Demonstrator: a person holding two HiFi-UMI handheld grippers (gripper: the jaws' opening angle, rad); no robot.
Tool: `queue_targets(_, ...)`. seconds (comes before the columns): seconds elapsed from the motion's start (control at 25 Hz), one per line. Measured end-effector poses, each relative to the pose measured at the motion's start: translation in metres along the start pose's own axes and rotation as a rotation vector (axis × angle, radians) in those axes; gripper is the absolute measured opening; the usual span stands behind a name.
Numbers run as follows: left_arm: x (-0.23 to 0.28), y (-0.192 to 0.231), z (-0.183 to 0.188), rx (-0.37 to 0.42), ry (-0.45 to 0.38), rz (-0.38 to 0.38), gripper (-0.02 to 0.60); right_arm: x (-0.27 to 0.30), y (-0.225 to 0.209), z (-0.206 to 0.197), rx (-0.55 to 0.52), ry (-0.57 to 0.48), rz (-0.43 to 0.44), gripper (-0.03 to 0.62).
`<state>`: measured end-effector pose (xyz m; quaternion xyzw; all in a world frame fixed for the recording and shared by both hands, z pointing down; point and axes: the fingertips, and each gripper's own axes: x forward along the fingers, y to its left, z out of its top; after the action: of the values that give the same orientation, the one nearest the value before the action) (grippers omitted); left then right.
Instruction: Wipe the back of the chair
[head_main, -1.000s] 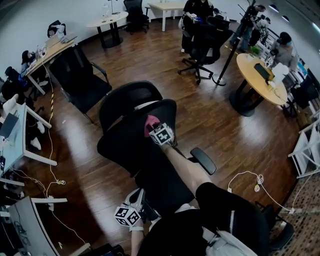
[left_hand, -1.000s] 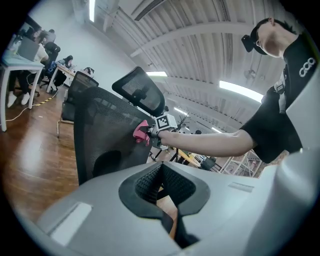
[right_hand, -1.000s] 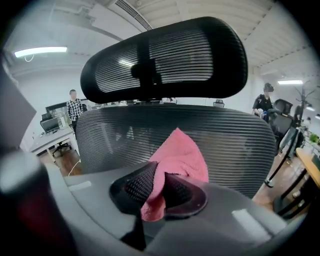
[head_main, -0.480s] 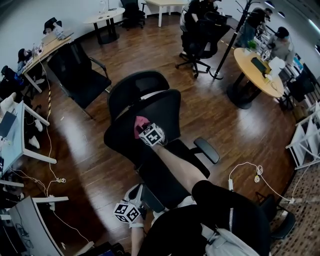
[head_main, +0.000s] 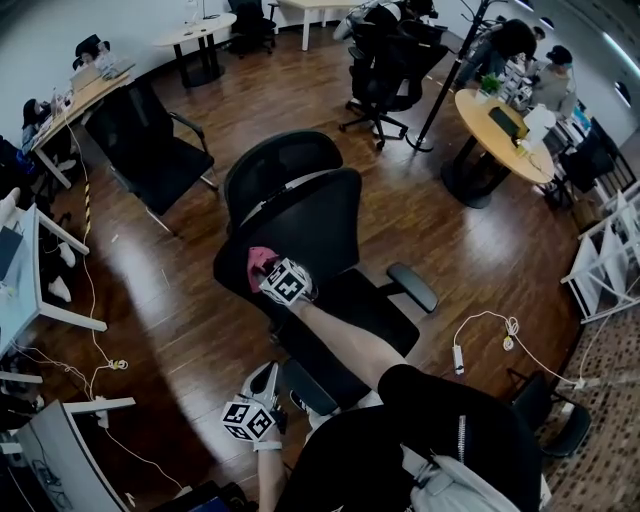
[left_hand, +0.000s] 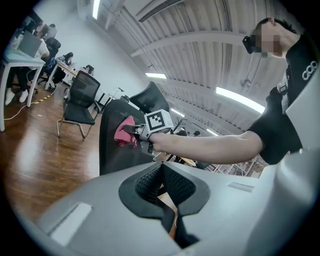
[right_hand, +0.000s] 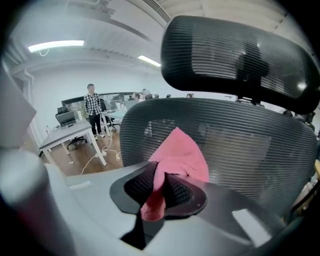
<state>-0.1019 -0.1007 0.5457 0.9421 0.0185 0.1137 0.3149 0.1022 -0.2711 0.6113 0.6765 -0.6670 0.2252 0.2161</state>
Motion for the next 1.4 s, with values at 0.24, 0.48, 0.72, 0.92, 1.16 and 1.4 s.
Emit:
queue_targets(0.24, -0.003, 0.007, 0.002, 0.003, 0.011, -0.022, -0.009, 0.015, 0.035, 0.000, -0.028, -0.015, 0.061, 0.041)
queue_targets(0.48, -0.004, 0.008, 0.003, 0.001, 0.017, -0.029, -0.009, 0.019, 0.066, -0.003, -0.039, 0.007, 0.124, 0.041)
queue_targets(0.72, -0.005, 0.007, 0.004, -0.001, 0.029, -0.031, -0.009, 0.021, 0.109, 0.002, -0.062, 0.008, 0.229, 0.041)
queue_targets(0.92, -0.003, 0.003, 0.002, 0.003, 0.031, -0.028, -0.009, 0.025, 0.149, -0.008, -0.095, 0.019, 0.342, 0.041)
queue_targets(1.16, -0.003, -0.003, -0.003, -0.002, 0.032, -0.009, -0.009, 0.021, 0.183, -0.021, -0.130, 0.039, 0.485, 0.041)
queue_targets(1.4, -0.005, -0.002, -0.004, -0.001, 0.030, 0.030, -0.009, 0.024, 0.138, -0.024, -0.043, 0.044, 0.380, 0.041)
